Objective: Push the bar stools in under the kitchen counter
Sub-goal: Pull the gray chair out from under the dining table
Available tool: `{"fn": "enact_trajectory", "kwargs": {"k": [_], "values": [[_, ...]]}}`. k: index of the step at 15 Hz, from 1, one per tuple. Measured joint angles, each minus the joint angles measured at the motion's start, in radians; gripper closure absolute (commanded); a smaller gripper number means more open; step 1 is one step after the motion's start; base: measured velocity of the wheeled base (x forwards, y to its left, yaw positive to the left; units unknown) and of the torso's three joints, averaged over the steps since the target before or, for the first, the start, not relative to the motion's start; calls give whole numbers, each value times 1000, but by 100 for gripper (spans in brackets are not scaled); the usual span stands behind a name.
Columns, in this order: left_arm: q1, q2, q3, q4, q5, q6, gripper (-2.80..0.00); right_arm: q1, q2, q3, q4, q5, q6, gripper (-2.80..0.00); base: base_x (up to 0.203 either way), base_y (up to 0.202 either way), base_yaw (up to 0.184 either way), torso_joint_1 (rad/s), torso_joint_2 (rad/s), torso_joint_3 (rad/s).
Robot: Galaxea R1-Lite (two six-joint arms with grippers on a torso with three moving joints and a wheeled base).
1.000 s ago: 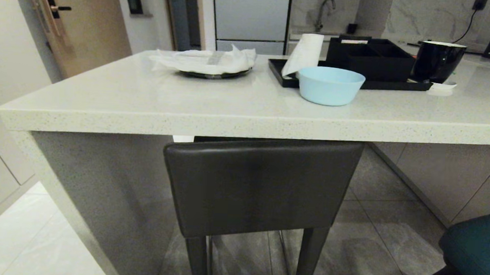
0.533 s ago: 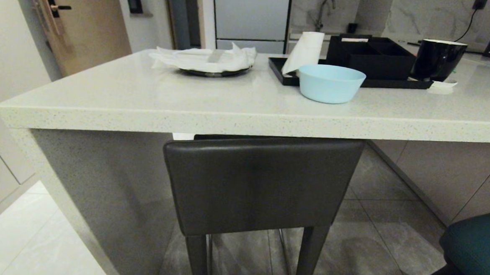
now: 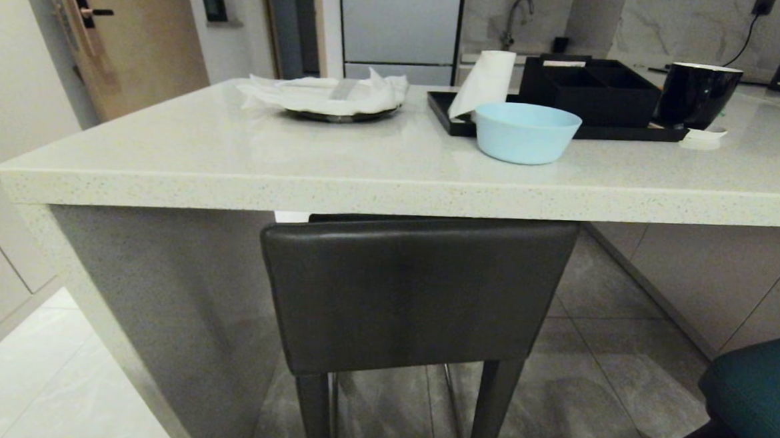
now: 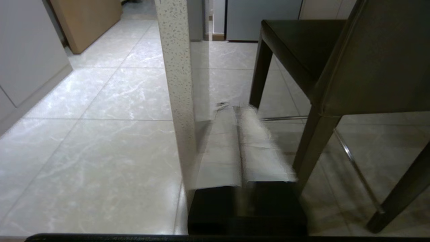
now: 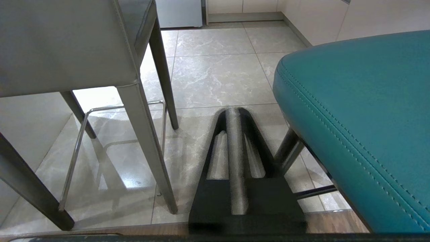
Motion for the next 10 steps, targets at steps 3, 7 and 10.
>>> {"fn": "enact_trajectory", "kwargs": {"k": [3, 7, 10], "values": [[1, 0, 0, 0, 1, -1, -280, 0, 0, 0, 0, 0, 2, -280, 0, 0, 0, 0, 0, 0], [-1, 0, 0, 0, 1, -4, -280, 0, 0, -1, 0, 1, 2, -280, 0, 0, 0, 0, 0, 0], [1, 0, 0, 0, 0, -3, -280, 0, 0, -1, 0, 2, 3, -280, 0, 0, 0, 0, 0, 0]]}}
